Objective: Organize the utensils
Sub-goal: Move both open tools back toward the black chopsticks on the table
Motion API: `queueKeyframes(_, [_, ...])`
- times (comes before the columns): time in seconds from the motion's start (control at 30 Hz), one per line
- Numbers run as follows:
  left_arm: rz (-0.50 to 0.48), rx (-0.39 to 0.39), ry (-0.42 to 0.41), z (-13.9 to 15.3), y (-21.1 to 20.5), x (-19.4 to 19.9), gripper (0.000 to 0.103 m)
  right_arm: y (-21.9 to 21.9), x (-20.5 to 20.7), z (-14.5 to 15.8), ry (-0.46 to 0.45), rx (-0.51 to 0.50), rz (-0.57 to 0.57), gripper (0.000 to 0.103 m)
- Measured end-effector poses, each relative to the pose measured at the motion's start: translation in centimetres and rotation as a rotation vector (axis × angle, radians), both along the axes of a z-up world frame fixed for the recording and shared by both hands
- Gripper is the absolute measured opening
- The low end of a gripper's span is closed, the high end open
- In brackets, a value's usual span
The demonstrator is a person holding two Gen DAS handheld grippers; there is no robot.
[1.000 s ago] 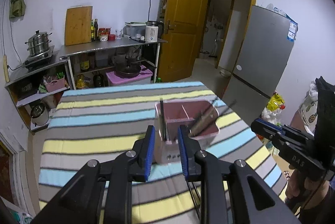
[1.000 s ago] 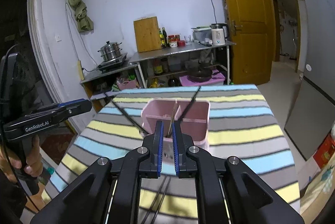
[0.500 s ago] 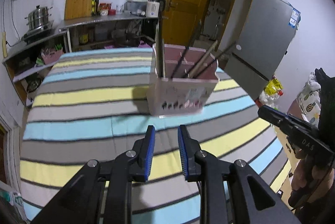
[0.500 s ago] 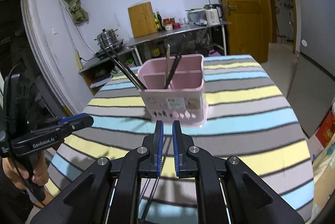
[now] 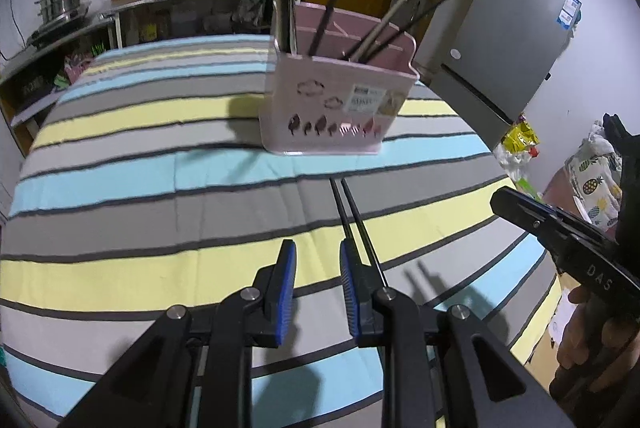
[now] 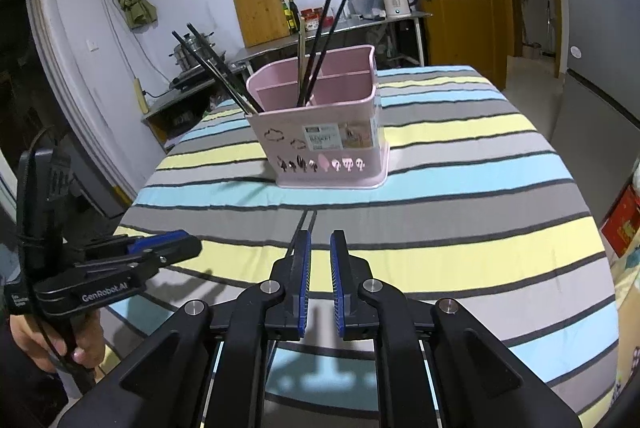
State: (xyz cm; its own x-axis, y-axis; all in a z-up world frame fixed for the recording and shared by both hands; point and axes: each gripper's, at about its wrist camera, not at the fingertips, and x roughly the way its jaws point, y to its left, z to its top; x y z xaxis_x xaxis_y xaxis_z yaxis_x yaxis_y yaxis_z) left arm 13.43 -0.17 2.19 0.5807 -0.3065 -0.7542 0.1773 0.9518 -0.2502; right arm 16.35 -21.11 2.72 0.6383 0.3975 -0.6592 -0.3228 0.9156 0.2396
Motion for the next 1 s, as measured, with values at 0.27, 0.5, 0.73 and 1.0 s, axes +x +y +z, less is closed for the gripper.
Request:
queueKeyframes(0.27, [-0.022, -0.011, 0.052, -2.0, -1.9, 1.6, 0.024, -0.6, 0.4, -0.9, 0.029, 0.0, -0.014, 0.01])
queueKeyframes(0.5, [-0.028, 0.008, 0.089, -3.7, -3.4, 3.4, 0.024, -1.0, 0.7, -1.5, 0.047, 0.001, -0.023, 0.01])
queueKeyframes(0.73, [-0.026, 0.021, 0.115, -4.7, -4.0, 4.0, 0.024, -1.2, 1.2, -1.9, 0.06, 0.006, -0.032, 0.01])
queueKeyframes(1.0, [-0.023, 0.095, 0.101, -5.0, -4.9, 4.1, 0.024, -1.2, 1.6, -2.4, 0.071, 0.011, -0.035, 0.01])
